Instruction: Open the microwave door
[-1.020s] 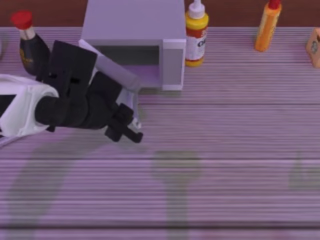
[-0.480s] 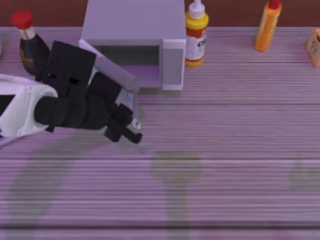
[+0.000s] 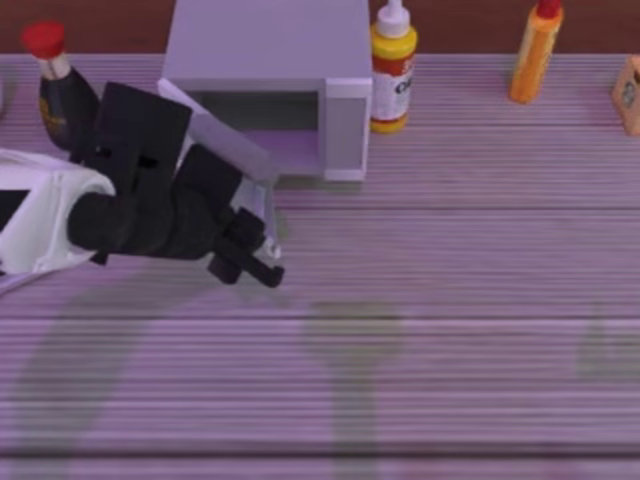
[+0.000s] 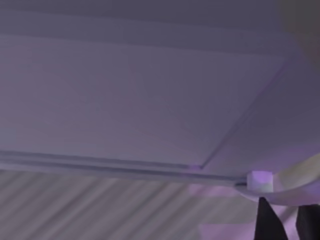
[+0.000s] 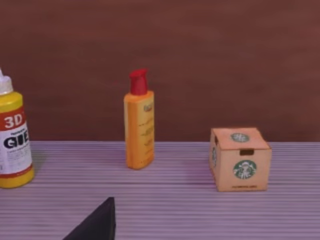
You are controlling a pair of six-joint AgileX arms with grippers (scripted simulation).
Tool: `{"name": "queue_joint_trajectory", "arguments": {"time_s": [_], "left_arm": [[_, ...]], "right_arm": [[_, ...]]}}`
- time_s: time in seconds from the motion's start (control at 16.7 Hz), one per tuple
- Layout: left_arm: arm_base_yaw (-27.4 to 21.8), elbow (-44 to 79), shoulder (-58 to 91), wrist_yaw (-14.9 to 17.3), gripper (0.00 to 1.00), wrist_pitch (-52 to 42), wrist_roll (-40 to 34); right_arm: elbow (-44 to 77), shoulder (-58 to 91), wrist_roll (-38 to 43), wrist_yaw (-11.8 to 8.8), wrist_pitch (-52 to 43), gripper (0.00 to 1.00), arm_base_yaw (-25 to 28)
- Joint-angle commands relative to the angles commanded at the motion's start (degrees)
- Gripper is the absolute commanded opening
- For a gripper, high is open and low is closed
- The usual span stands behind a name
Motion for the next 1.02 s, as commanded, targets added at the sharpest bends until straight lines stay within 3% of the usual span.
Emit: {"name": "queue_joint_trajectory", "arguments": {"time_s": [1.02], "left_arm": [[1.1, -0.4, -0.5, 1.8, 0.00, -0.6, 2.3]], "right_arm": [[0.0, 0.0, 0.0, 0.0, 0.0, 1.00, 0.0]]}}
